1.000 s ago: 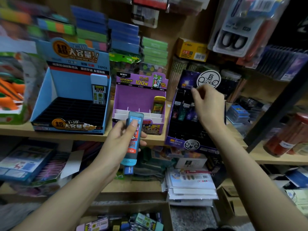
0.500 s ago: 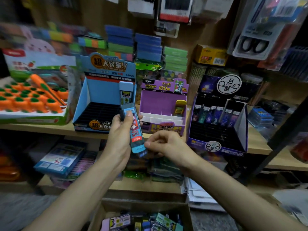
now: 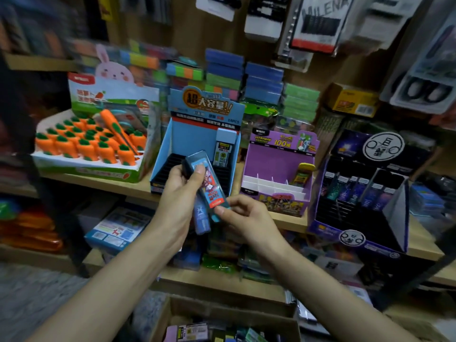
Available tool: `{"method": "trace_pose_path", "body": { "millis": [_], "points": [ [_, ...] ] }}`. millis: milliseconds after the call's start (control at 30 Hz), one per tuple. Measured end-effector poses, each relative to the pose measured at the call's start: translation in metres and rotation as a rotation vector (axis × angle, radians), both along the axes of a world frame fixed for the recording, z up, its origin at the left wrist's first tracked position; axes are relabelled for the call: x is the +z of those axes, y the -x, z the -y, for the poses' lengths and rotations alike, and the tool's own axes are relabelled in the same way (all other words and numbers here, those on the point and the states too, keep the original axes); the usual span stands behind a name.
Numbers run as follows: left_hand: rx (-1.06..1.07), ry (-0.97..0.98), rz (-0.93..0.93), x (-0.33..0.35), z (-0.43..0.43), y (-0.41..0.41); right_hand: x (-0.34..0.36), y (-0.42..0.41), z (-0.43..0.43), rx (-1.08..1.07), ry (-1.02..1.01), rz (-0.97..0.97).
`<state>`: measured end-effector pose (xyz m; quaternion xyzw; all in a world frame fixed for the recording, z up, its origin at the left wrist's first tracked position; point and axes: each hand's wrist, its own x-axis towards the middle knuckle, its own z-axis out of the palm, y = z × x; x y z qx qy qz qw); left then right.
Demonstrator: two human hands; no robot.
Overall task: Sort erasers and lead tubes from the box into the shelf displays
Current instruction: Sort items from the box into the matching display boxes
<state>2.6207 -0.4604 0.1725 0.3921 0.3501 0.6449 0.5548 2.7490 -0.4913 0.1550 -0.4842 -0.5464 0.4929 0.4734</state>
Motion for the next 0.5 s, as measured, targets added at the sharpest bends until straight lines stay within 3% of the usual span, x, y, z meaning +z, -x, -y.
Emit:
{"method": "trace_pose_path", "body": {
  "millis": [100, 200, 367, 500],
  "points": [
    [-0.003, -0.035, -0.072, -0.001, -0.002, 0.017, 0.008, -0.004, -0.015, -0.075, 0.06, -0.212],
    [-0.041, 0.034, -0.087, -0.003, -0.003, 0.029, 0.034, -0.019, -0.039, -0.189, -0.006, -0.25],
    [0.019, 0.119, -0.085, -0.005, -0.01, 0.043, 0.091, -0.036, -0.09, -0.337, -0.381, 0.265],
    [-0.021, 0.069, -0.164, -0.011, -0.009, 0.054, 0.106, -0.029, -0.125, -0.331, -0.475, 0.533]
  ]
}}
